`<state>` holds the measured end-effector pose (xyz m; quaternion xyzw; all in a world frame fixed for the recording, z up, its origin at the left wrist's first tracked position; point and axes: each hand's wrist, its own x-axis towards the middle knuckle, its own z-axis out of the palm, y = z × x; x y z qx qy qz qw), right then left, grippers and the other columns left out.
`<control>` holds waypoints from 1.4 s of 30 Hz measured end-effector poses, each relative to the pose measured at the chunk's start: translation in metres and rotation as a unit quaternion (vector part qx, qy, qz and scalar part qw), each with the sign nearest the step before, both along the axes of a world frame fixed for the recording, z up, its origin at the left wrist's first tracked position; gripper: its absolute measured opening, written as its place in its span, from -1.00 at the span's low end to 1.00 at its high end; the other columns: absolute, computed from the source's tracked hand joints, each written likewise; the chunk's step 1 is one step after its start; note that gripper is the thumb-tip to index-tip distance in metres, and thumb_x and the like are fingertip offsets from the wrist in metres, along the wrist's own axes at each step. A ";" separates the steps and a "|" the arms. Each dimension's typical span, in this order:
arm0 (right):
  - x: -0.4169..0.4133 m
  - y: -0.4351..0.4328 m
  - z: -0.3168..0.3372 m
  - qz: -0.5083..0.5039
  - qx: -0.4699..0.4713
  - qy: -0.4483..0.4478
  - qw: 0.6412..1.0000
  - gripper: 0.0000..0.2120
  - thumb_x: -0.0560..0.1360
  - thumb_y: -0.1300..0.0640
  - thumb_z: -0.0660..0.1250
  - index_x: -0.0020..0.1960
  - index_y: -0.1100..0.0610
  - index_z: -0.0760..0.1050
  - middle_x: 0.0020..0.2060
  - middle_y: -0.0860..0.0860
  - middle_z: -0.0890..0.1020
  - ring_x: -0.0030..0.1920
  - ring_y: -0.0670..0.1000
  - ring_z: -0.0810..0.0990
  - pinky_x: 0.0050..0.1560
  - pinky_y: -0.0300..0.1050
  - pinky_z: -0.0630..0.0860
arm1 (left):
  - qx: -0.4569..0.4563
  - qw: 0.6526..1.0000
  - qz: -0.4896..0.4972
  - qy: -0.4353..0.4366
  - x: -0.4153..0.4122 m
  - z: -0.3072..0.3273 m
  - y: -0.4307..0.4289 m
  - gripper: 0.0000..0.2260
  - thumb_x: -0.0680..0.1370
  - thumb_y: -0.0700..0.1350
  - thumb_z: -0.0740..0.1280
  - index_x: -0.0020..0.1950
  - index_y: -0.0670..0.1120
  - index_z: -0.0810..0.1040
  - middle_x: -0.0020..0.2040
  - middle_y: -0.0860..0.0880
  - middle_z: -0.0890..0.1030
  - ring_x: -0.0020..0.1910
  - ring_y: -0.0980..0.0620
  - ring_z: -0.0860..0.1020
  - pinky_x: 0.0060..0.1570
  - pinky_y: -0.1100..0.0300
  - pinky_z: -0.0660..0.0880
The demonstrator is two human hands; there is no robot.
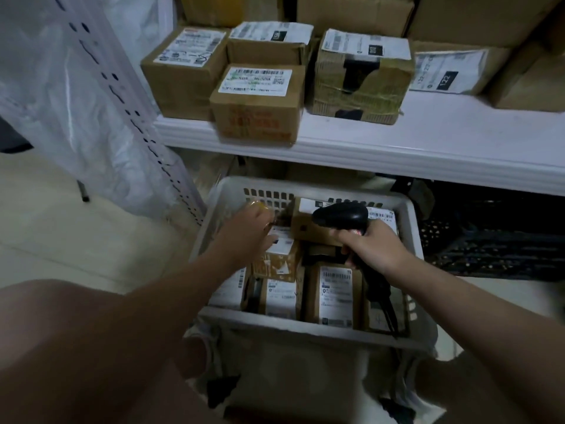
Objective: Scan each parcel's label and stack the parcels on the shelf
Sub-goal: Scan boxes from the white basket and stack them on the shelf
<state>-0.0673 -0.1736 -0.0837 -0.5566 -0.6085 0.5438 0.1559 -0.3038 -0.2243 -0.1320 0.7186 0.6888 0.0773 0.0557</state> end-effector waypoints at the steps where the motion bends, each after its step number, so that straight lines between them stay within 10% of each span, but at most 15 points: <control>1: -0.001 0.003 -0.004 -0.019 -0.002 0.000 1.000 -0.87 0.51 0.08 0.40 -0.11 0.14 0.55 -0.36 0.12 0.59 -0.49 0.02 0.56 -0.46 -0.20 0.52 | -0.011 1.000 0.007 -0.012 0.005 -0.006 0.003 -0.66 0.55 0.06 0.28 0.22 -0.12 0.50 0.14 -0.06 0.52 0.15 -0.01 0.47 0.16 0.13 0.42; 5: 0.008 0.018 -0.016 -0.106 -0.022 0.007 0.994 -0.79 0.50 0.06 0.41 -0.14 0.21 0.54 -0.39 0.11 0.59 -0.48 0.03 0.58 -0.35 -0.10 0.53 | -0.108 0.981 0.084 -0.137 0.034 -0.020 0.034 -0.46 0.55 0.12 0.31 0.43 -0.11 0.32 0.37 -0.12 0.40 0.34 -0.07 0.38 0.26 0.12 0.34; 9: 0.028 0.024 -0.026 -0.164 -0.067 0.020 0.984 -0.79 0.50 0.08 0.41 -0.13 0.25 0.55 -0.34 0.18 0.61 -0.38 0.11 0.59 -0.33 -0.08 0.49 | -0.189 0.881 0.240 -0.361 0.049 -0.058 0.073 -0.19 0.34 0.46 0.14 0.42 -0.02 0.32 0.31 -0.09 0.46 0.24 -0.10 0.48 0.18 -0.10 0.48; 21: 0.044 0.034 -0.040 -0.172 -0.099 0.029 0.980 -0.82 0.51 0.12 0.40 -0.18 0.20 0.50 -0.43 0.08 0.52 -0.51 0.04 0.51 -0.40 -0.13 0.45 | -0.197 0.613 0.464 -0.609 0.089 -0.074 0.103 -0.49 0.49 0.11 0.37 0.35 -0.07 0.34 0.03 -0.12 0.52 -0.04 -0.04 0.53 0.01 0.01 0.56; 28: 0.041 0.032 -0.030 -0.163 -0.105 0.063 0.979 -0.80 0.52 0.12 0.38 -0.04 0.28 0.52 -0.33 0.20 0.59 -0.37 0.15 0.56 -0.29 -0.01 0.52 | -0.239 0.654 0.342 -0.631 0.075 -0.049 0.073 -0.20 0.37 -0.16 0.48 0.43 0.21 0.09 0.26 -0.15 0.44 0.05 -0.17 0.58 -0.08 -0.07 0.62; 34: 0.036 -0.005 -0.009 -0.155 -0.166 0.113 0.967 -0.76 0.51 0.08 0.40 -0.04 0.28 0.51 -0.27 0.27 0.60 -0.30 0.19 0.59 -0.18 0.07 0.59 | -0.187 0.673 0.280 -0.659 0.061 0.004 0.030 -0.44 0.51 -0.20 0.34 0.42 0.15 0.25 0.28 -0.11 0.46 0.07 -0.16 0.57 -0.03 -0.16 0.59; 42: 0.024 -0.047 0.024 -0.176 0.042 0.224 0.958 -0.89 0.44 0.10 0.48 -0.04 0.04 0.61 -0.13 0.02 0.72 0.00 0.05 0.68 0.14 0.06 0.57 | -0.190 0.685 0.170 -0.682 0.040 0.048 -0.022 -0.48 0.53 -0.30 0.31 0.34 0.13 0.22 0.23 -0.09 0.52 0.11 -0.15 0.59 -0.10 -0.03 0.60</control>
